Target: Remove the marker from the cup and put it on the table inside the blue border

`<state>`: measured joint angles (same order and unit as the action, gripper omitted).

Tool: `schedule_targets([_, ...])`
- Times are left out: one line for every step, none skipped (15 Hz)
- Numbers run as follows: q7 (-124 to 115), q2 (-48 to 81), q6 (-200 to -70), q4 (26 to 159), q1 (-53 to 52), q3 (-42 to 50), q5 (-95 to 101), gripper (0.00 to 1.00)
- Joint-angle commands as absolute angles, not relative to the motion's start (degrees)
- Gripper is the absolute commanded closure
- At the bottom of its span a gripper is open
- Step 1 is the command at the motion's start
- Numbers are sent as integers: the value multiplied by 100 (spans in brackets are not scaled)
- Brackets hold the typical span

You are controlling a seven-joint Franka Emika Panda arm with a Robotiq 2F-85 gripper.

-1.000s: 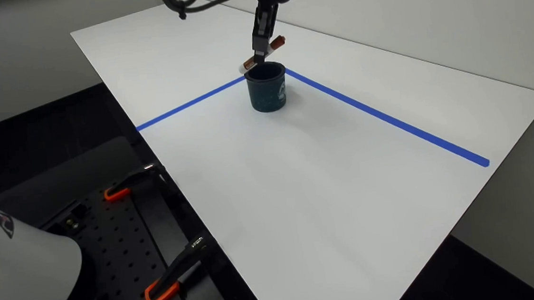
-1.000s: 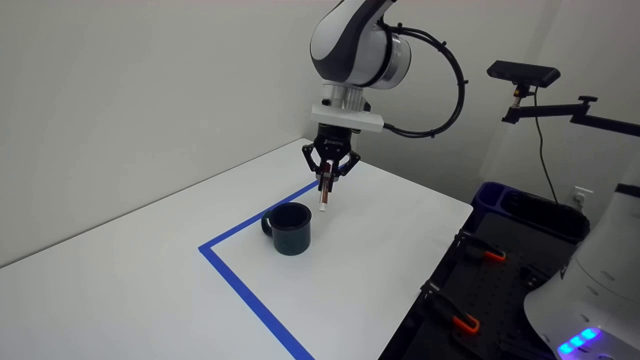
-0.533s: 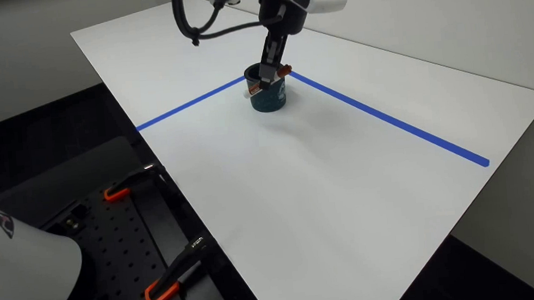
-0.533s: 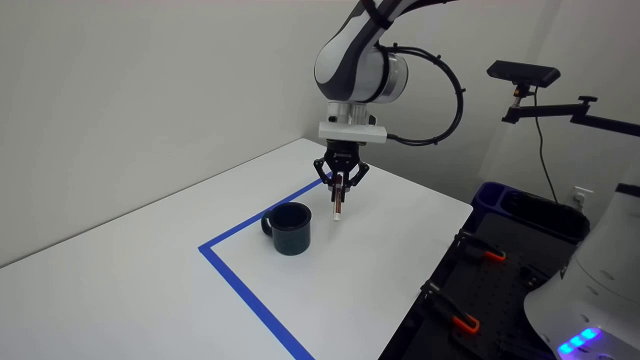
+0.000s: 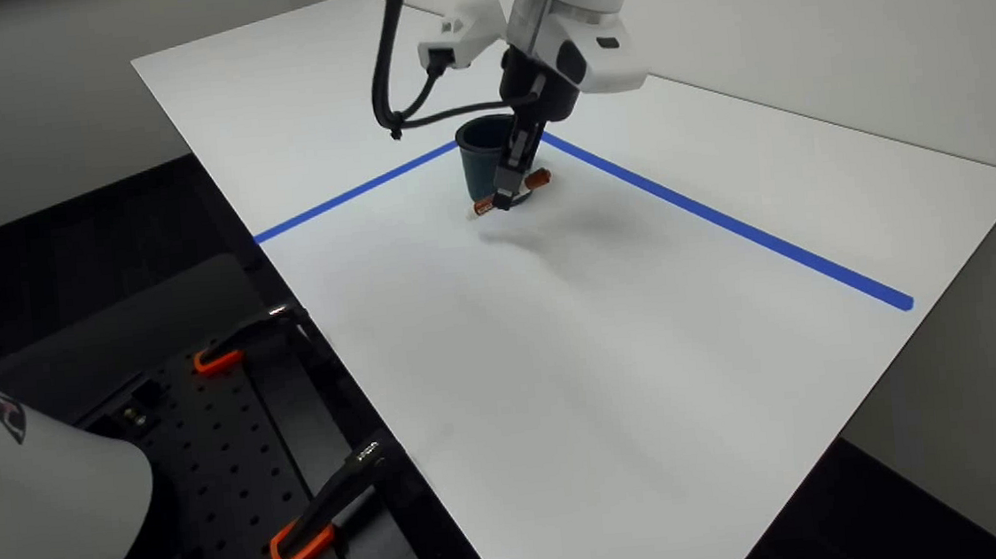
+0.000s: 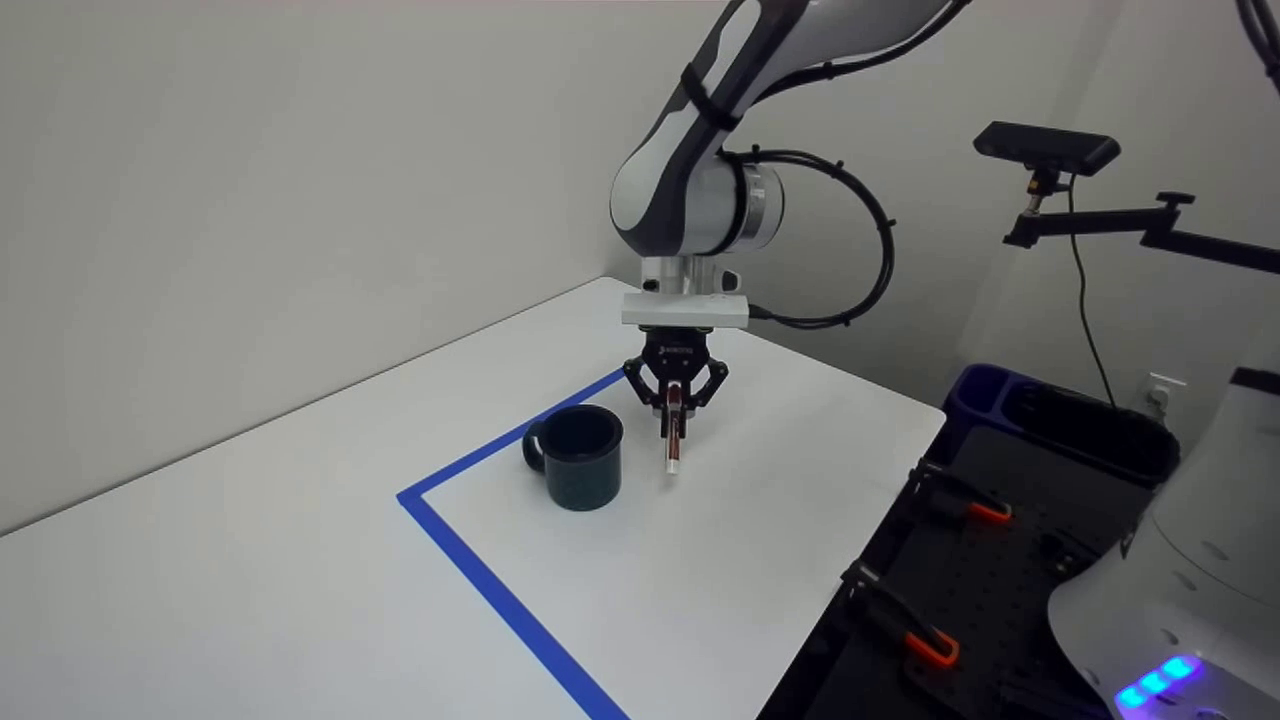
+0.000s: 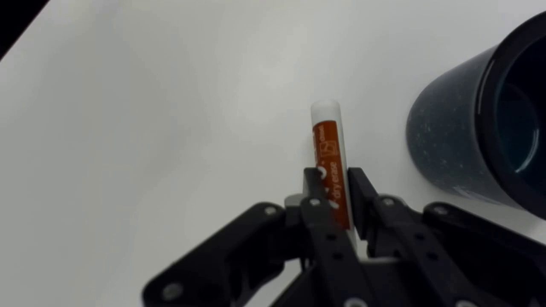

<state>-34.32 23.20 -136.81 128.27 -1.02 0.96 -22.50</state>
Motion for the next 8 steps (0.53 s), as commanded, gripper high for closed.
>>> schedule_targets([-3596, 2639, -13818, 12639, -174, 148, -2336, 95])
schedule_targets([-3621, 2699, -13869, 12601, -189, 152, -2349, 95])
schedule_targets([-3629, 2764, -13903, 12554, -194, 150, -2366, 95])
schedule_targets([-3659, 2833, -13911, 12504, -208, 159, -2351, 95])
schedule_targets([-3699, 2881, -13916, 12471, -215, 166, -2340, 95])
schedule_targets([-3718, 2916, -13894, 12442, -219, 165, -2316, 95])
schedule_targets([-3687, 2934, -13908, 12431, -209, 147, -2338, 64])
schedule_targets([-3699, 2915, -13930, 12437, -221, 159, -2324, 55])
